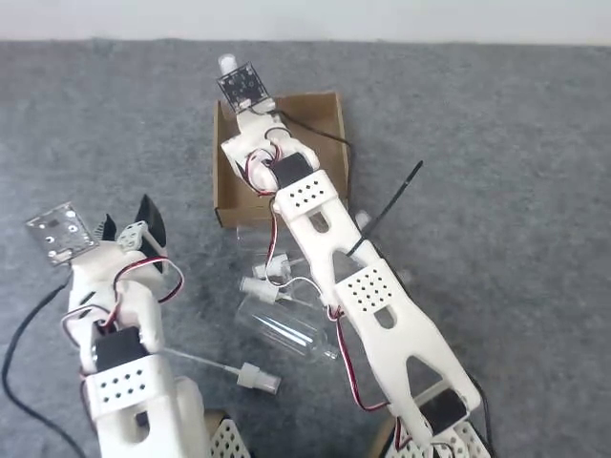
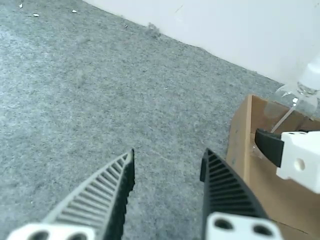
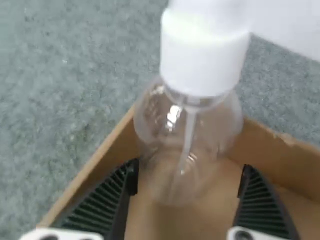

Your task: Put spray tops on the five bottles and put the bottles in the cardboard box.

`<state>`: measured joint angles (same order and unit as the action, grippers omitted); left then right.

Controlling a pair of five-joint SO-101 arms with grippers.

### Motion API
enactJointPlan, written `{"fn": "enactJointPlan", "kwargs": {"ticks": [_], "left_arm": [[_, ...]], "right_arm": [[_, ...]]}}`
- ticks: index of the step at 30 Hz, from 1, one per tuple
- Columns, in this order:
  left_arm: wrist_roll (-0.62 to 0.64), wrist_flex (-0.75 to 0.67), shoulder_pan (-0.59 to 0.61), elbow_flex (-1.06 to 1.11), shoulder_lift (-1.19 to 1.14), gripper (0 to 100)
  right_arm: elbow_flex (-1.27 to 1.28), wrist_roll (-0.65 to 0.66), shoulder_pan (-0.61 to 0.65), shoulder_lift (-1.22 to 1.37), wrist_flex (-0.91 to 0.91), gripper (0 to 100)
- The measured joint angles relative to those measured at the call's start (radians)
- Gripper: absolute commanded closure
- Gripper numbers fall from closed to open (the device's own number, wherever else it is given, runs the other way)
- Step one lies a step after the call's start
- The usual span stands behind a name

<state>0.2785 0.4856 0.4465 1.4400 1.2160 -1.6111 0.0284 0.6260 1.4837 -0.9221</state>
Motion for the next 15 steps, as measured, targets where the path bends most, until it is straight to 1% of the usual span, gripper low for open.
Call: {"fn": "enactJointPlan", "kwargs": {"ticks": [5,13,15], "left_arm": [[0.0,0.0,0.0,0.0,0.0,79],[0.0,-0.006,0.0,0.0,0.0,79],[0.0,-0.025,0.0,0.0,0.0,79]], "right_arm": [[0.0,0.0,0.0,-0.066,-0.064,73.8],[0.0,0.006,0.0,-0.176,-0.252,74.0],[0.0,0.008,0.0,-0.204,-0.284,76.4]]}}
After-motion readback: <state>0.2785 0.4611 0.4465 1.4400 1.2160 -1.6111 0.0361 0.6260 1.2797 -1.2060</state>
